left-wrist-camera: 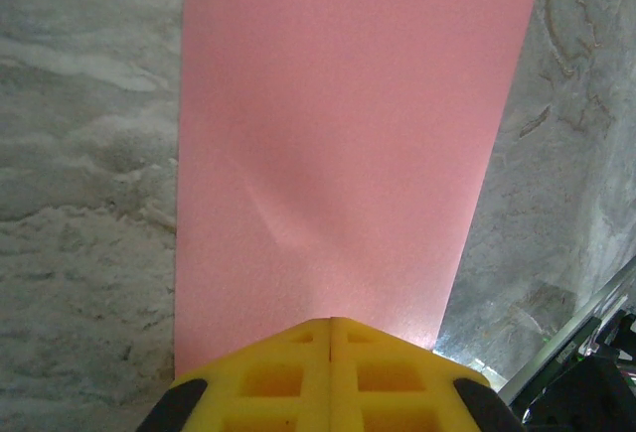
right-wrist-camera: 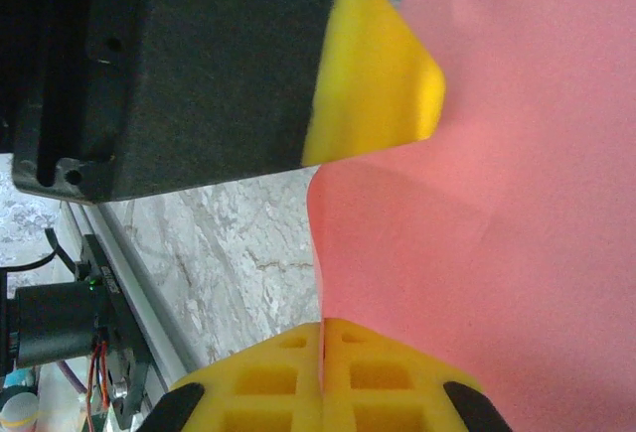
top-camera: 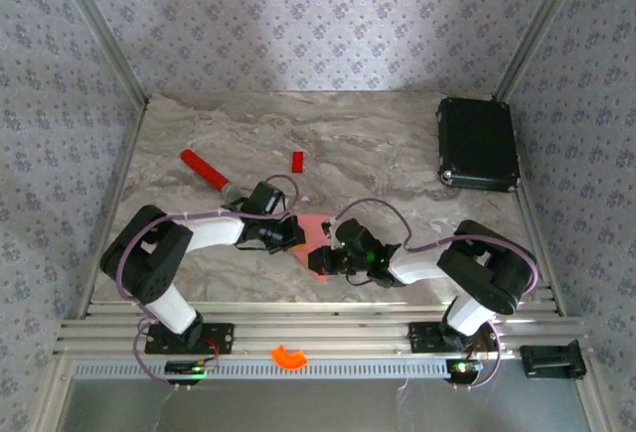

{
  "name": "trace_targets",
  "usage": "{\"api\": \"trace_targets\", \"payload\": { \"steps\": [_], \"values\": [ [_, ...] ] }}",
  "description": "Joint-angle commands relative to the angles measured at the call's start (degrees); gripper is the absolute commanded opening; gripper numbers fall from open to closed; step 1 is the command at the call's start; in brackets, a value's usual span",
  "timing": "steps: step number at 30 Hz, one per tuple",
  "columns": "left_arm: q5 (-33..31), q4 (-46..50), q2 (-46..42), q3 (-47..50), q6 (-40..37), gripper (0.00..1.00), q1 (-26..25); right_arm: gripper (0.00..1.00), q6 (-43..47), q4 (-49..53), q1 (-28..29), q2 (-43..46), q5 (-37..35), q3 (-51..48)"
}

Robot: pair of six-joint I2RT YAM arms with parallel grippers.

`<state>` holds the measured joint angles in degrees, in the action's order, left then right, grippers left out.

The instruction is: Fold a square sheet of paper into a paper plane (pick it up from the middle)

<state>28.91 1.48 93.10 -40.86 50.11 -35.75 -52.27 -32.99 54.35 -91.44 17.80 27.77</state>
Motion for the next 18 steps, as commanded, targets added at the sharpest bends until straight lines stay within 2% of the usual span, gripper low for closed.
{"api": "trace_targets", "payload": {
  "steps": [1,9,13,18],
  "values": [
    [-0.3,0.4,-1.1,0.5,-1.0,0.05,-0.1,0.0,0.8,2.2,-0.8,1.6,-0.3,-0.4],
    [-0.4,4.2,-3.9,-6.5,-4.4,0.07,0.3,0.0,1.2,2.1,-1.1,1.4,1.5,-1.3],
    [-0.3,8.5,-1.2,-11.8,-8.0,0.07,0.4,0.0,1.0,1.6,-1.3,1.3,2.0,-1.5],
    [1.1,8.8,4.1,-12.9,-9.6,0.06,0.3,0.0,1.0,0.9,-1.4,1.0,2.3,-1.3]
  ]
}}
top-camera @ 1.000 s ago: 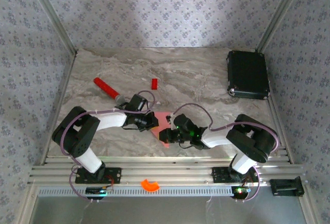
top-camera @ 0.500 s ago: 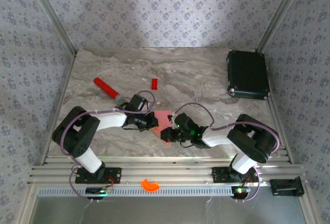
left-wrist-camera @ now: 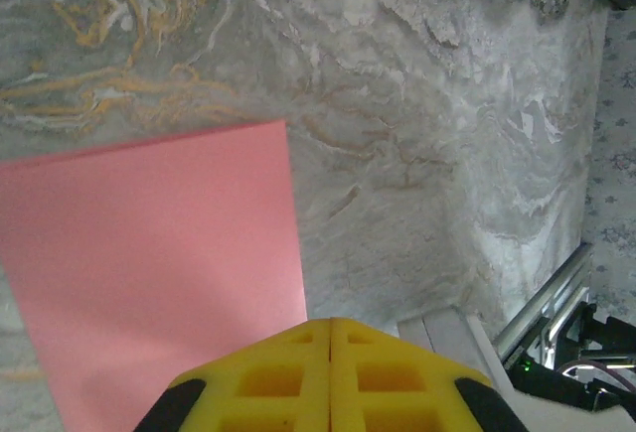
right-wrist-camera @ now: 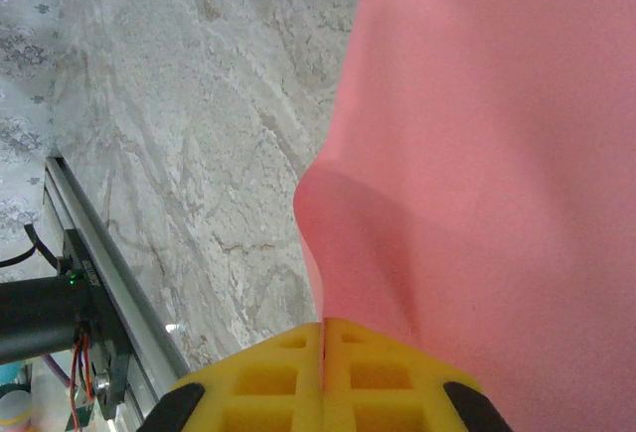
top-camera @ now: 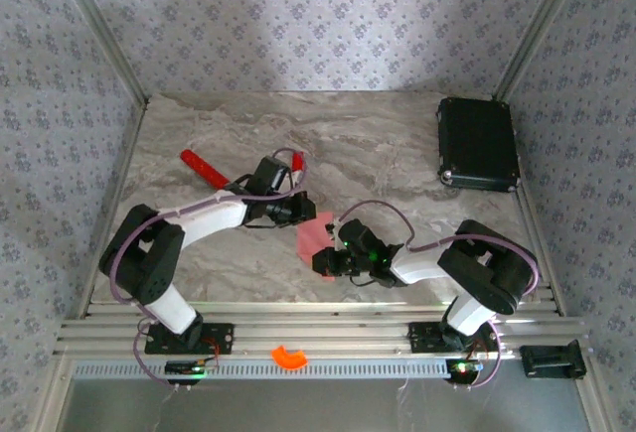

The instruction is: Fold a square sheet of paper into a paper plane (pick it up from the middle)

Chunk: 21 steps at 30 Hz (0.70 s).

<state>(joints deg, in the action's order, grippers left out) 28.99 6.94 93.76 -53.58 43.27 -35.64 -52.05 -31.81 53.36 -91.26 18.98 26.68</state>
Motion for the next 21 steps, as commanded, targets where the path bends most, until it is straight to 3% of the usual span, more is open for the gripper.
{"api": "trace_targets", "payload": {
  "steps": [1,10,21],
  "values": [
    [1.4,3.2,4.8,-0.5,-3.2,0.06,0.1,0.0,0.7,-0.4,-0.5,0.8,1.3,-0.1],
    [0.5,5.2,11.7,-0.9,-6.4,0.01,-0.3,0.0,0.9,-0.3,-2.1,1.8,2.1,-0.7],
    [0.7,5.4,12.1,0.2,-7.0,0.0,-0.3,0.0,3.1,1.3,-6.7,1.8,4.5,-0.8]
  ]
}}
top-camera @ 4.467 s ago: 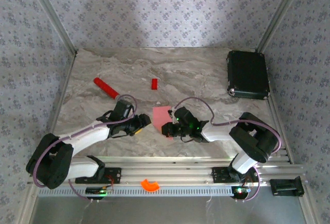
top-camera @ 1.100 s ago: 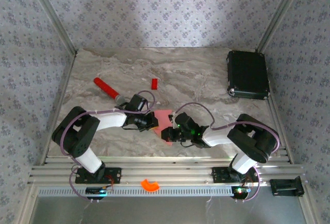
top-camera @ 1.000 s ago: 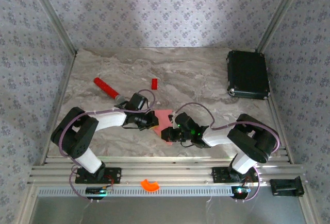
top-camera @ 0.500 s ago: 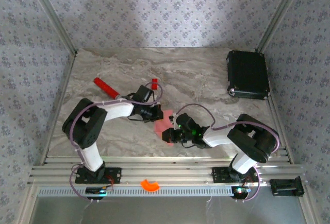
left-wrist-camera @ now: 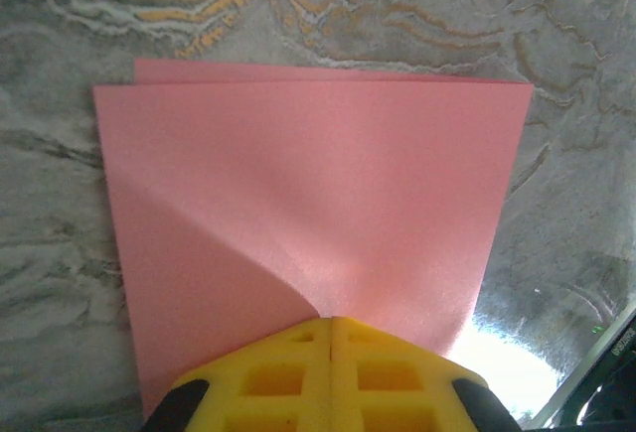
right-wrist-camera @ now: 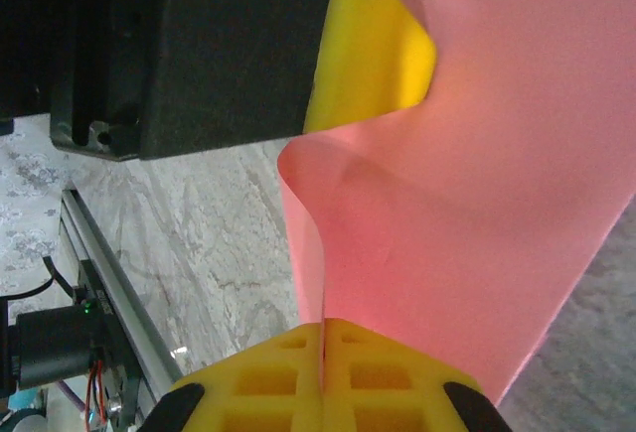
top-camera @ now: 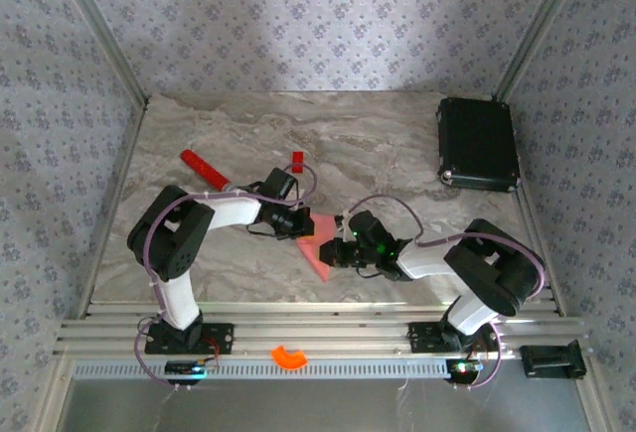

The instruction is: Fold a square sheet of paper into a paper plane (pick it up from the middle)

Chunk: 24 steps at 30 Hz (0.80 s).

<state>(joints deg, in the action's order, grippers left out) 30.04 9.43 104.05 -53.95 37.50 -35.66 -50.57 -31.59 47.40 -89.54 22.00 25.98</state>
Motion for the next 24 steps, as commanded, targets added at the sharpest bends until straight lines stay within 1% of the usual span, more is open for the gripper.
{"api": "trace_targets", "payload": {
  "steps": [1,9,16,24],
  "values": [
    [-0.3,2.9,1.8,0.6,-1.2,0.0,-0.3,0.0,1.7,1.0,-0.9,-0.2,1.7,0.0],
    [-0.1,3.0,1.4,0.5,-0.8,0.0,-0.3,0.0,1.9,0.7,-1.2,-1.8,1.9,0.4],
    [-0.4,3.4,0.9,0.7,-0.6,0.0,-0.3,0.0,1.6,0.3,-0.9,-1.3,-0.3,-1.5],
    [-0.3,3.4,1.2,0.6,-0.6,0.0,-0.3,0.0,1.9,0.2,-1.3,-1.7,-0.7,-1.5]
  ]
}}
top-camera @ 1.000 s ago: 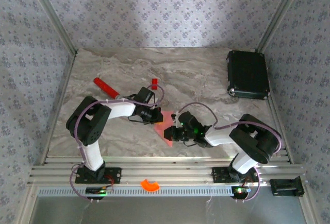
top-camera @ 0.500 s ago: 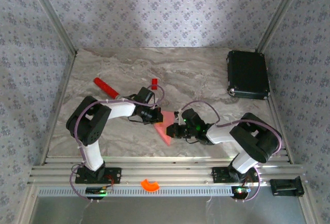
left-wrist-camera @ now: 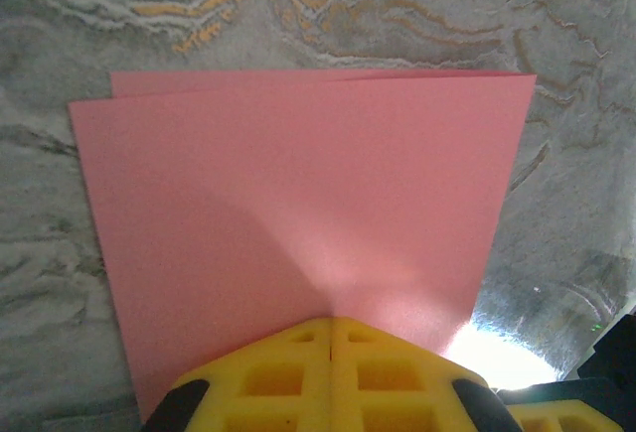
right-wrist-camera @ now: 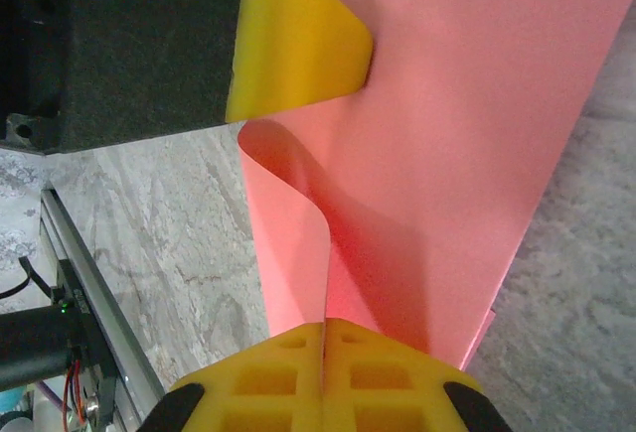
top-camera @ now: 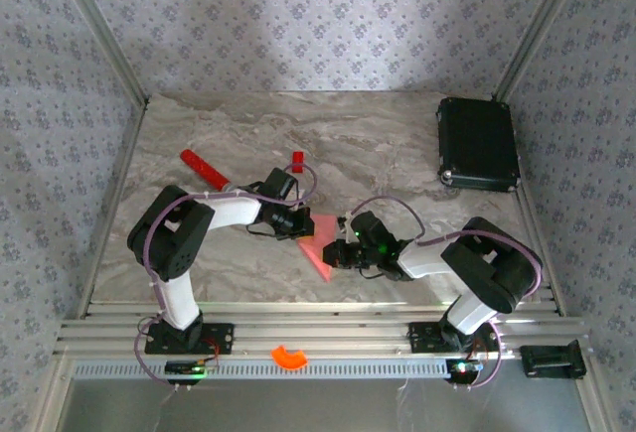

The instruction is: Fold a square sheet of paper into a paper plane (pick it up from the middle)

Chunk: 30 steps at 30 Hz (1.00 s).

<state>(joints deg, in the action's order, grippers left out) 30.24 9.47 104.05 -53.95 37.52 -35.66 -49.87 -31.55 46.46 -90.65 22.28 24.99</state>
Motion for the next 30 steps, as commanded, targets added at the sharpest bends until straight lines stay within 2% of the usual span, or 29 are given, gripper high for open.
{"api": "trace_targets", "payload": {
  "steps": [1,30],
  "values": [
    [-0.5,3.4,1.2,0.4,-0.6,0.0,-0.3,0.0,1.2,0.1,-0.3,-0.7,-1.1,-0.5],
    [-0.3,4.2,2.3,-0.7,-1.0,0.0,-0.9,0.0,3.6,4.9,-0.8,-0.9,-0.6,1.9]
  ]
}}
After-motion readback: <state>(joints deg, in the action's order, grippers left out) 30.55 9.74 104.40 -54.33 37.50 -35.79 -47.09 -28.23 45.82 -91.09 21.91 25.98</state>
